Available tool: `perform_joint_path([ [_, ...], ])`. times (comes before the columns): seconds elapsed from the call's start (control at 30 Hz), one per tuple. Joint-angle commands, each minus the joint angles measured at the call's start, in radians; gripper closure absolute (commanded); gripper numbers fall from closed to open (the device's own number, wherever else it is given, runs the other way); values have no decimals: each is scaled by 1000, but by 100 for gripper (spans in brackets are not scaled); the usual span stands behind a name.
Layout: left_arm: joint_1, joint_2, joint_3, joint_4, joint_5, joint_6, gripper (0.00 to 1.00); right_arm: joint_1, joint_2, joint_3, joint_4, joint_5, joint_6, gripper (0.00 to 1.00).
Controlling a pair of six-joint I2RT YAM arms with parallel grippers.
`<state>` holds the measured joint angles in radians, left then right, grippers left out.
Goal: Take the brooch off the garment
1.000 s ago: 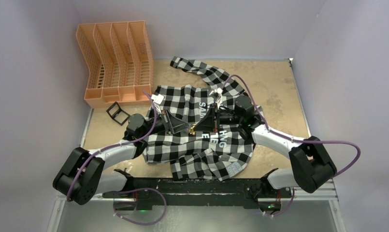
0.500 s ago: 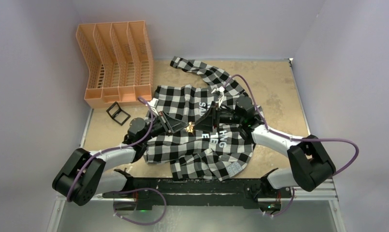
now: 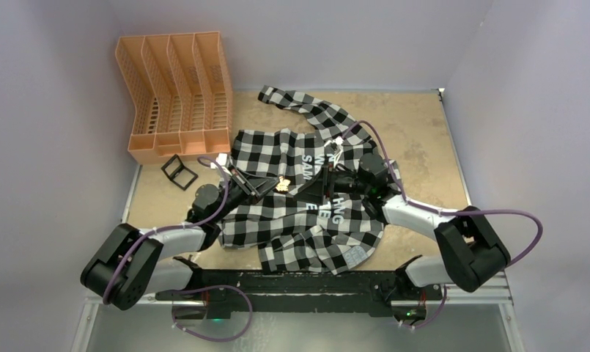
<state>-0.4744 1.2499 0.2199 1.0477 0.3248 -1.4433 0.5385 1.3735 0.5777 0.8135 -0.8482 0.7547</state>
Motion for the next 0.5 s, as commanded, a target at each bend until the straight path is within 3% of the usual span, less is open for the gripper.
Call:
perform_joint_path([
  [0.0,-3,9,12,96,-40,-34,100,17,16,1,82,-14,42,27],
  [0.47,-6,39,2,150,-45,-40,100,73,117,26,247,-62,165,30],
])
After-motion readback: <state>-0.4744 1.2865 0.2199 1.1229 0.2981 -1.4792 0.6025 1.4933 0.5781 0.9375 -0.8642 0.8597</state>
